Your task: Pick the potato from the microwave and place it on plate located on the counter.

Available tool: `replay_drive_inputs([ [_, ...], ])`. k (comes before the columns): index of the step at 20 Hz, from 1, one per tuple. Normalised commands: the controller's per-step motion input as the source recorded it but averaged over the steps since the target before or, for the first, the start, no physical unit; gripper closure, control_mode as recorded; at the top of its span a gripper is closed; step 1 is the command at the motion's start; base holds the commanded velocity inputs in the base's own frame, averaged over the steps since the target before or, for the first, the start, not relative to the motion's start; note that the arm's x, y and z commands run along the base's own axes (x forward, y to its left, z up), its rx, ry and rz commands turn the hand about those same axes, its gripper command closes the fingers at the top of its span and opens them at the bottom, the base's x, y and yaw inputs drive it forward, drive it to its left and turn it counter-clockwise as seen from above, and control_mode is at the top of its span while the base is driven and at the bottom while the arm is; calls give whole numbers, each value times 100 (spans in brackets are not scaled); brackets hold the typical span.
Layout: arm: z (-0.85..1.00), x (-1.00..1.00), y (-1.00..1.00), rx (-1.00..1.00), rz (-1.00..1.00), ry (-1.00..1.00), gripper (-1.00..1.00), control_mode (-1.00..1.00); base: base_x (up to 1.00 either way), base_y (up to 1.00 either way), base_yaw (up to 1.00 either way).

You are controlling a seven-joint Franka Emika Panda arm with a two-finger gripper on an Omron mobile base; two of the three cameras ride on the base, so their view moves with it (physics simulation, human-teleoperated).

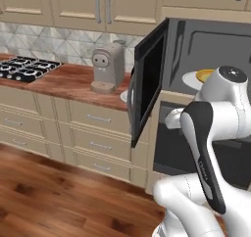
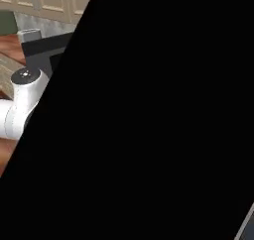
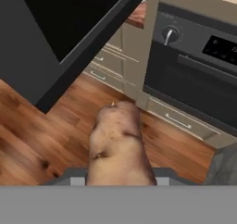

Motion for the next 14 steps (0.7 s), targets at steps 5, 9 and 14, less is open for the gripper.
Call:
replay_drive_inputs([
  [5,0,0,0,0,0,0,100,100,-43,61,23],
  [9,0,0,0,0,0,0,100,100,-12,90,57],
  [14,0,0,0,0,0,0,100,100,22,95,37],
])
